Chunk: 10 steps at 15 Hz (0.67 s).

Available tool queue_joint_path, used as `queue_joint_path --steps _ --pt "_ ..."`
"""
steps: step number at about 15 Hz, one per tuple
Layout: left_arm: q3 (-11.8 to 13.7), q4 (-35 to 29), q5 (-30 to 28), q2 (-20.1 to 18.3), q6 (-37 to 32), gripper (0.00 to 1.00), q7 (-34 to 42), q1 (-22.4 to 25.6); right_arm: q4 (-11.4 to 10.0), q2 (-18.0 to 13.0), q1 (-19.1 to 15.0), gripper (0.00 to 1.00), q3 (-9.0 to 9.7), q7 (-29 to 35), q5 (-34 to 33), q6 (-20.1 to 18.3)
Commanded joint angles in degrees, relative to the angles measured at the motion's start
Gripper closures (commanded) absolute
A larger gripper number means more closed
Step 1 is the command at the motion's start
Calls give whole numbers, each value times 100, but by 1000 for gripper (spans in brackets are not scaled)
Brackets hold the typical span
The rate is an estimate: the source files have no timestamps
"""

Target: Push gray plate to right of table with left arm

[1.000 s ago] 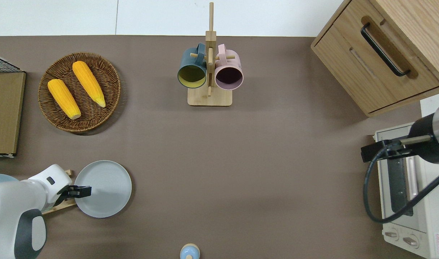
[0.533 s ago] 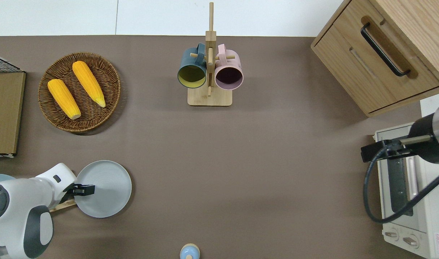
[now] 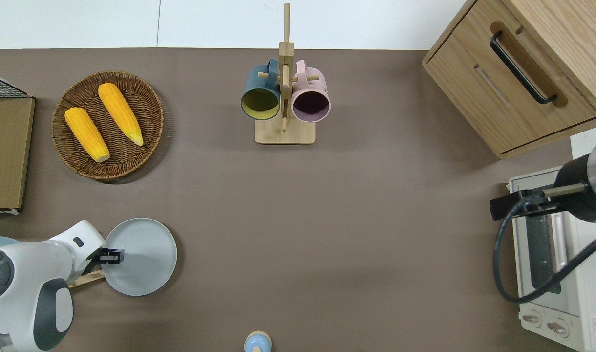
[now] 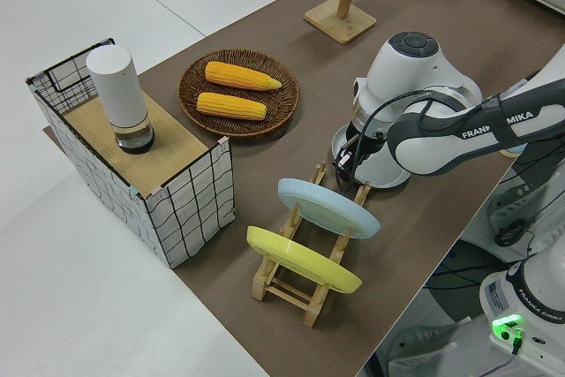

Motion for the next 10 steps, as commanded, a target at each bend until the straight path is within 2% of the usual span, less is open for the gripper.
queue_joint_path --steps 1,6,10 --pt "1 -87 99 30 114 1000 -40 55 53 -14 -107 17 92 75 25 -90" --pt "-8 -79 91 39 114 1000 -276 -15 53 -14 -116 17 92 75 25 -90" --pt "-227 -17 91 30 88 1000 -952 -164 53 -14 -116 17 92 66 25 -90"
